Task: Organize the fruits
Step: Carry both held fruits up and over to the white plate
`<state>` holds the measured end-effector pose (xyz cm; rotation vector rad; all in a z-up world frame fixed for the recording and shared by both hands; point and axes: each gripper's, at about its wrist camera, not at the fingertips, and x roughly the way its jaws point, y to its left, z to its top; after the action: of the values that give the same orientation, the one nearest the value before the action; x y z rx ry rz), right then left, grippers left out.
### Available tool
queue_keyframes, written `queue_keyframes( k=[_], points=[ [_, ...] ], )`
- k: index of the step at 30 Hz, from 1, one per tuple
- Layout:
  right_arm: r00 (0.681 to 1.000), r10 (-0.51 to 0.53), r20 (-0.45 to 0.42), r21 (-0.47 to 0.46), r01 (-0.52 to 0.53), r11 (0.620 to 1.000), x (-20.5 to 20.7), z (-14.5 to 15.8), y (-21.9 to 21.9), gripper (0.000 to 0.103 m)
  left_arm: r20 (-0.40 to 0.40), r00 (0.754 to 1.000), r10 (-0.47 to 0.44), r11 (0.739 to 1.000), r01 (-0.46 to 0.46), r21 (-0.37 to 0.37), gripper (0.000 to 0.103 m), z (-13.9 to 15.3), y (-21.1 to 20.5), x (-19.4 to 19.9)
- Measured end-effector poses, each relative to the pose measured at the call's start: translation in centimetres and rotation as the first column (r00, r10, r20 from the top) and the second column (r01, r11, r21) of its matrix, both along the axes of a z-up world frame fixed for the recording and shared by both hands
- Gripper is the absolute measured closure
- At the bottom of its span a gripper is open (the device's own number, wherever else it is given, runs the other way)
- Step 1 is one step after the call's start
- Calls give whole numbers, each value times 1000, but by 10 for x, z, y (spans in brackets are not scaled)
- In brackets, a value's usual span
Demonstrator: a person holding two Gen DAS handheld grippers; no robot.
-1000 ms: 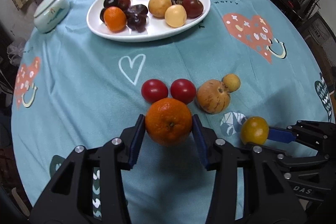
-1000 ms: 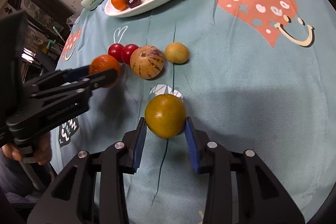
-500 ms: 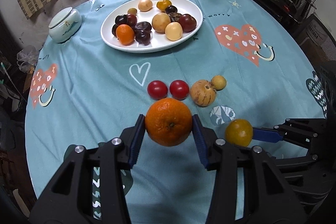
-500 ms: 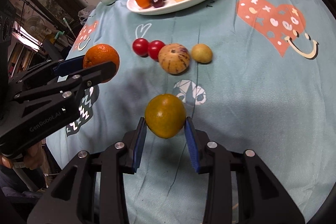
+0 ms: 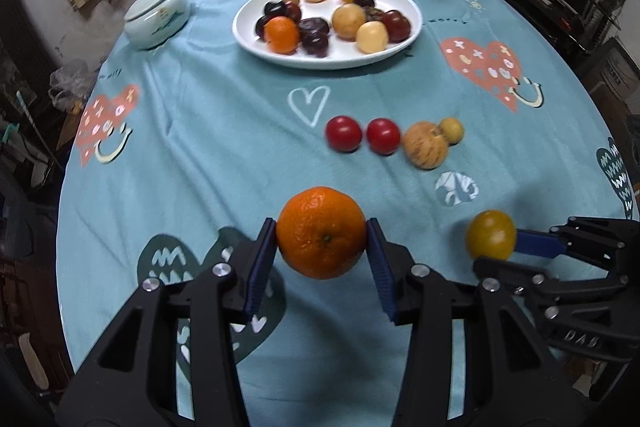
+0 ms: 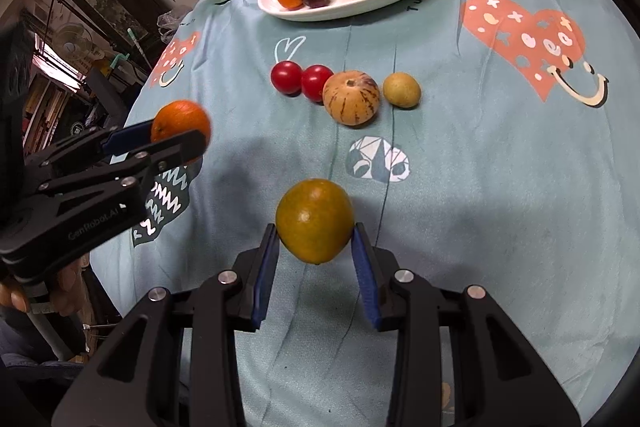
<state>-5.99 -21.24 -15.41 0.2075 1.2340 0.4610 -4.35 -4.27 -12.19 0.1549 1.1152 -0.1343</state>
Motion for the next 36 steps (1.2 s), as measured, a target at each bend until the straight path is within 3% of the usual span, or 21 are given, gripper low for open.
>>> queue_keyframes(
  k=[13,20,25,32,36],
  points=[
    [1000,-19,14,-33,20,999,-12,-6,-7,66,-14,999,51,998,-52,-42,57,-9,20,-11],
    [998,-25,63,-52,29,998,-14,16,-23,66,62,998,30,999,-29,-27,57,26,12,-11],
    [991,-18,131,-39,24,999,-6,35,-24,66,128,989,70,998,-68,-19,57,50,22,-4],
    [992,5,124,-31,-2,1000,-1,31,-15,66,122,985,126,992,-124,-23,57,53,42,2],
    [992,24,121,-35,-20,999,2,31,-9,66,110,987,116,993,-113,-32,57,50,38,2]
  ],
)
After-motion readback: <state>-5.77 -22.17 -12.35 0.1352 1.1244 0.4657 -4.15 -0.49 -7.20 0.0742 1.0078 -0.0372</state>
